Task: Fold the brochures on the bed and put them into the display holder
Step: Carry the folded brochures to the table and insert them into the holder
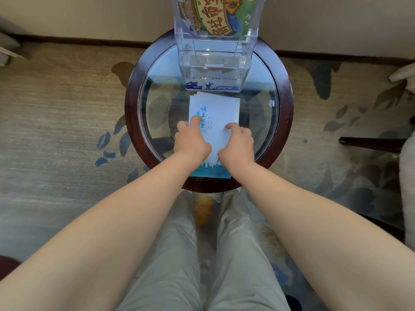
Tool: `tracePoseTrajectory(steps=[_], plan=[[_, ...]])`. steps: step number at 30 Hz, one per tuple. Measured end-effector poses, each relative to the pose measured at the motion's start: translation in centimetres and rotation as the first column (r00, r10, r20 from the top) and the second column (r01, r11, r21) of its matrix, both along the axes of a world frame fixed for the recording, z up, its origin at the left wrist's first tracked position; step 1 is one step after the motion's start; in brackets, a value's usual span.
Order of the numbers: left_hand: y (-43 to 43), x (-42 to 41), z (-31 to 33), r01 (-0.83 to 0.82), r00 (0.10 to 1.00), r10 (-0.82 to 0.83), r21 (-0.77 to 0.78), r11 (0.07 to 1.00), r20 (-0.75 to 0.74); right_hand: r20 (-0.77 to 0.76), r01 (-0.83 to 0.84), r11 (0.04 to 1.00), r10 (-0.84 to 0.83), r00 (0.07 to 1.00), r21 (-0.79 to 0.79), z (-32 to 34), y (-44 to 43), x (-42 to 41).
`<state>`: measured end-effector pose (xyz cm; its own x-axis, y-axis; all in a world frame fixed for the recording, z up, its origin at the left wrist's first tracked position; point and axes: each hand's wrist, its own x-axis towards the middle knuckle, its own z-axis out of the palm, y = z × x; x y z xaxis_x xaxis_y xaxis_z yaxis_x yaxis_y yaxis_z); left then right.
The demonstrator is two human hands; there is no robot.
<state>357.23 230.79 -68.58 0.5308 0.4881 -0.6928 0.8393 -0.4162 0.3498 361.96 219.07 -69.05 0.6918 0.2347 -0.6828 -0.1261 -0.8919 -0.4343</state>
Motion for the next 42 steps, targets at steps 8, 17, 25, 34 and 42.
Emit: tracePoseTrajectory(steps=[8, 17, 25, 34, 42], plan=[[2.5, 2.5, 5.6, 0.022, 0.992, -0.031, 0.075, 0.997, 0.124, 0.087, 0.081, 0.997, -0.082, 0.993, 0.016, 5.6, 0.4, 3.7], [7.6, 7.0, 16.5, 0.070, 0.853, -0.131, 0.139, 0.988, 0.505, 0.215, -0.015, 0.986, -0.022, 0.976, 0.168, 15.0, 2.0, 9.8], [11.5, 13.0, 26.0, 0.162, 0.681, -0.373, 0.367, 0.916, 0.630, 0.393, -0.109, 0.940, -0.029, 0.919, 0.324, 23.5, 4.5, 15.0], [12.0, 15.4, 28.1, 0.160, 0.676, -0.409, 0.420, 0.893, 0.613, 0.642, -0.457, 0.885, 0.300, 0.705, 0.089, 26.7, 6.0, 18.7], [11.4, 15.4, 24.7, 0.139, 0.715, -0.372, 0.402, 0.905, 0.592, 0.652, -0.493, 0.870, 0.367, 0.664, 0.013, 23.6, 6.3, 19.1]])
